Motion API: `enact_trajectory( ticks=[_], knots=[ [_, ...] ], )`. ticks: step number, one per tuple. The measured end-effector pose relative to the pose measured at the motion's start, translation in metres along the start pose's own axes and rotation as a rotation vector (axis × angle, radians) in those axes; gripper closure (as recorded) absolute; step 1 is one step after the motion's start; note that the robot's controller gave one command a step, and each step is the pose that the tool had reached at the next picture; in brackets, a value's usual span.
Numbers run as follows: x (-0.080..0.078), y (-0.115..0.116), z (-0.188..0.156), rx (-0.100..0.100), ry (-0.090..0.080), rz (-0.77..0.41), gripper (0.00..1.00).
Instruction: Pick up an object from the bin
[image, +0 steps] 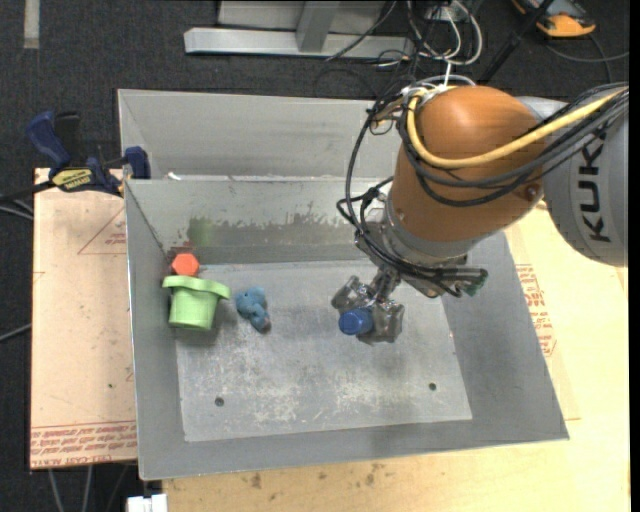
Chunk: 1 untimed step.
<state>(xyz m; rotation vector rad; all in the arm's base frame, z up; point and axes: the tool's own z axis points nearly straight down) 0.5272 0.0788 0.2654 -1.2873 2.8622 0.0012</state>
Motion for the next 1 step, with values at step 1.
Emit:
enact_trajectory(
  ticks=[1],
  knots=[
    [-0.0562,-0.0264,0.0117,0.0,-0.001,-0.046,1.0]
  ],
)
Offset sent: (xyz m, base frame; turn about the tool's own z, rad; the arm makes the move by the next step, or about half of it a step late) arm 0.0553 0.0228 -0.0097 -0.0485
